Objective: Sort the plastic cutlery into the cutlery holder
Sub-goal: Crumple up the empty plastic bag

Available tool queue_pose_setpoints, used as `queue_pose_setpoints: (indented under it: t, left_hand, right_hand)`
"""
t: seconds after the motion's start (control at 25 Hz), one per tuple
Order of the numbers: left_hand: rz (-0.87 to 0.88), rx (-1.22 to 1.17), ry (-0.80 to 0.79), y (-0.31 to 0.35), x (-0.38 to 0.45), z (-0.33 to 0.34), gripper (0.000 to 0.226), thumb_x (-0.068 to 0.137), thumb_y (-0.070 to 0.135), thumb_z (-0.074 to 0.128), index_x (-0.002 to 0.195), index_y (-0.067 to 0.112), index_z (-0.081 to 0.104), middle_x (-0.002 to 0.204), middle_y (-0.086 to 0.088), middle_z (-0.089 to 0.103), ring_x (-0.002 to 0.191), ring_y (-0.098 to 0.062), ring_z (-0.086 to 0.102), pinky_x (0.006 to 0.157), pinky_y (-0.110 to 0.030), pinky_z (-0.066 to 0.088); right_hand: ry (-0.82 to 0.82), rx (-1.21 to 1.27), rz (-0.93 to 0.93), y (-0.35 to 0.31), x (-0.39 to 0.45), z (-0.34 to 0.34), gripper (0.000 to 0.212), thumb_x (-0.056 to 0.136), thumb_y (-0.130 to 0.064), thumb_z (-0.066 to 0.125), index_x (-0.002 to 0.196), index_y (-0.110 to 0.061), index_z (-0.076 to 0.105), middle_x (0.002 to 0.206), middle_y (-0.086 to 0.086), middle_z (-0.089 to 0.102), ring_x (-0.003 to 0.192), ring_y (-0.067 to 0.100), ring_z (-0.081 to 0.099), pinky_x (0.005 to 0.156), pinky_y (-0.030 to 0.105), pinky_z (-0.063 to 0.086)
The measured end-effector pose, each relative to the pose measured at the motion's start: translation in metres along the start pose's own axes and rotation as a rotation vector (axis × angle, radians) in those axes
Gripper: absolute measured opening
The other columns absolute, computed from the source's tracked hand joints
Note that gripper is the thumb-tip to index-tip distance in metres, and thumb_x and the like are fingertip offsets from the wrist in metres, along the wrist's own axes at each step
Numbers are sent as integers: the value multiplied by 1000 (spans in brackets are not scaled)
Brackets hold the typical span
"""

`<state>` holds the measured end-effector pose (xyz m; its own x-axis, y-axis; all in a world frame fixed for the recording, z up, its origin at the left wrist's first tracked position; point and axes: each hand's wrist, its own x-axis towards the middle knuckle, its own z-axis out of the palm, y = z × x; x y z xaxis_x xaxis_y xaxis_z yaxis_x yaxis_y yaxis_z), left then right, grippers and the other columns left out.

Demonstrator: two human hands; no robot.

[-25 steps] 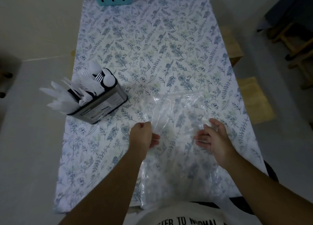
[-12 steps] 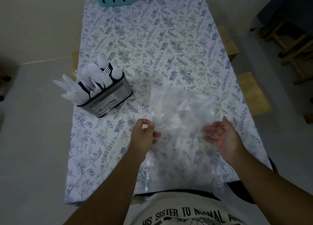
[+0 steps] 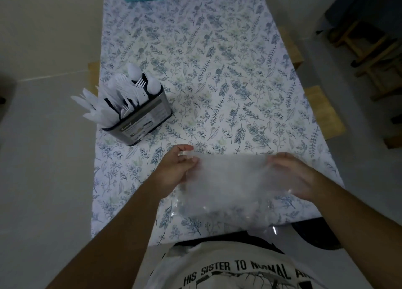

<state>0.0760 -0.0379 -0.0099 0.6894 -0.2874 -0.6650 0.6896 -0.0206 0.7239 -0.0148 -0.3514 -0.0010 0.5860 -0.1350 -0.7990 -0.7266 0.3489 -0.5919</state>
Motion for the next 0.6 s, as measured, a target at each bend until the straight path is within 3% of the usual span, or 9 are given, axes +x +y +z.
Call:
queue_pose_setpoints:
  t: [0.12,0.16,0.24,0.32,0.44,0.52,0.6]
  left_hand:
    - [81,588,155,5,12,-9,30,98,24,63,128,28,61,113,2,71,98,-15,68,82,-34,57]
    - [152,786,201,6,16,-9,28,98,31,62,126,26,64,113,3,67,101,-15,65,86,-33,55]
    - [258,946,287,6,23,-8,23,95,33,63,114,22,69,110,-3,60,102,-20,61,85,-33,56]
    - [261,847,324,8,23,-3,18,96,28,61,109,17,66,112,-6,53,103,-21,56,83,-35,55]
    - [171,428,249,11,13,5,15,101,23,53,110,12,56,100,-1,61,88,-14,58,69,-31,50]
    - [147,257,255,12,11,9,12,101,21,52,109,13,55,98,1,62,89,-16,58,72,-30,47]
    - [179,242,304,12,13,14,15,100,17,53,115,16,53,107,-1,59,98,-18,56,75,-29,49]
  right_hand:
    - [8,-318,-79,15,0,6,67,76,-3,84,127,-34,54,93,5,75,86,26,69,64,35,56]
    - [24,-371,-100,22,0,10,70,76,-1,84,131,-33,55,93,5,76,86,26,70,65,35,57]
    - [115,-441,-144,35,1,19,60,75,-4,86,128,-21,64,98,10,75,85,25,70,66,32,56]
    - [191,-432,-188,43,0,26,47,75,-14,88,118,-14,70,101,12,71,87,26,69,69,31,56]
    - [235,-237,-225,50,-2,37,31,83,-14,79,112,-16,68,106,14,67,97,31,67,79,39,55]
    - [122,-113,-187,51,-3,39,39,82,-4,71,117,-21,66,111,13,71,108,38,68,85,51,57]
    - [14,-182,-136,50,-7,36,52,80,-4,67,124,-32,63,114,8,74,101,34,71,79,58,60]
